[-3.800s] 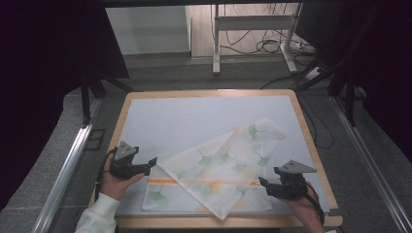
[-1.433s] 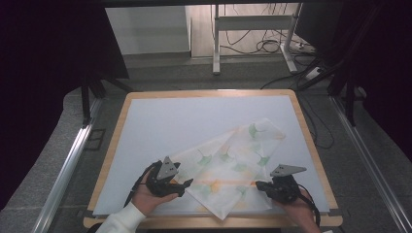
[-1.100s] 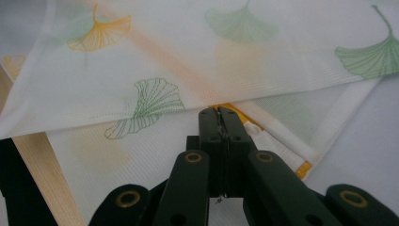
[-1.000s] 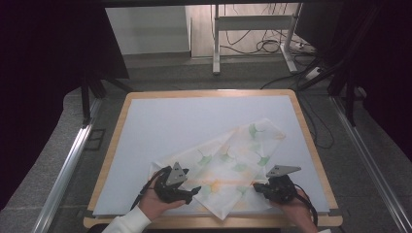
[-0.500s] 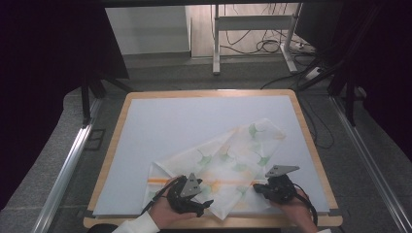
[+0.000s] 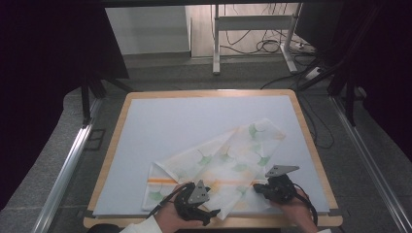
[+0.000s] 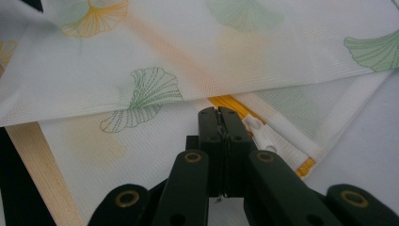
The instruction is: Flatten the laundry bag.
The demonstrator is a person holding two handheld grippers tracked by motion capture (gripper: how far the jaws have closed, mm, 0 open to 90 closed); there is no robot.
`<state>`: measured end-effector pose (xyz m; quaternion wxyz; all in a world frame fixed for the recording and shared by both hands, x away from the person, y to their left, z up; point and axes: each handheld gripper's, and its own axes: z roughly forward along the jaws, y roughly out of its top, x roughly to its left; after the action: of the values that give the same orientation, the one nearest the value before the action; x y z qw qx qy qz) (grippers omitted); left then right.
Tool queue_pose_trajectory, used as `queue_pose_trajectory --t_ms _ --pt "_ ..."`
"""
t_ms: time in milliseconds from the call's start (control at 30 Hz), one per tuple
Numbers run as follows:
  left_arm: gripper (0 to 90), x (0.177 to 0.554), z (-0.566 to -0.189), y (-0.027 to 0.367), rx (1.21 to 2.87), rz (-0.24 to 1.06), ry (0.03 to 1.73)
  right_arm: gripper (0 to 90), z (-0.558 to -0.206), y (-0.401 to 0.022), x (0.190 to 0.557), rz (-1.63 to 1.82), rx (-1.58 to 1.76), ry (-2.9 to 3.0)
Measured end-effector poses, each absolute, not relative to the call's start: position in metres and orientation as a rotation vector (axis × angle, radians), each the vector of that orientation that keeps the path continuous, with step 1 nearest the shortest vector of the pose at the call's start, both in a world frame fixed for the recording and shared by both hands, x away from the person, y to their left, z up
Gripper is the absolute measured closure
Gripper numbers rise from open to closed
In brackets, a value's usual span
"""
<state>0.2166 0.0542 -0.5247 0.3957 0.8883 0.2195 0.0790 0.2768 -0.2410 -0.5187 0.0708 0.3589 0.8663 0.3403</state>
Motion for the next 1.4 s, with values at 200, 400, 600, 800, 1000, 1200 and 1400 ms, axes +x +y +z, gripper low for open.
queue_pose_trajectory --t_ms 200,400,600,800,1000,1200,1400 --pt "24.2 0.211 -0.532 0.042 2.302 0.196 0.497 88.4 -0.519 -0.241 0.277 1.024 1.082 2.606" --pt "22.4 0.206 -0.536 0.032 2.316 0.193 0.471 88.1 -0.519 -0.241 0.277 1.022 1.082 2.608" --pt "26.0 0.202 -0.539 0.026 2.35 0.251 0.446 87.9 -0.519 -0.242 0.277 1.021 1.081 2.608" --pt "48.3 0.206 -0.537 0.031 2.329 0.258 0.478 87.7 -0.519 -0.242 0.277 1.019 1.084 2.609" --pt "64.5 0.213 -0.534 0.036 2.312 0.169 0.486 87.3 -0.519 -0.242 0.277 1.021 1.082 2.61" --pt "79.1 0.212 -0.534 0.035 2.318 0.133 0.459 87.0 -0.518 -0.242 0.277 1.019 1.079 2.61" --pt "85.9 0.214 -0.532 0.036 2.329 0.099 0.452 86.6 -0.518 -0.242 0.277 1.019 1.077 2.61"
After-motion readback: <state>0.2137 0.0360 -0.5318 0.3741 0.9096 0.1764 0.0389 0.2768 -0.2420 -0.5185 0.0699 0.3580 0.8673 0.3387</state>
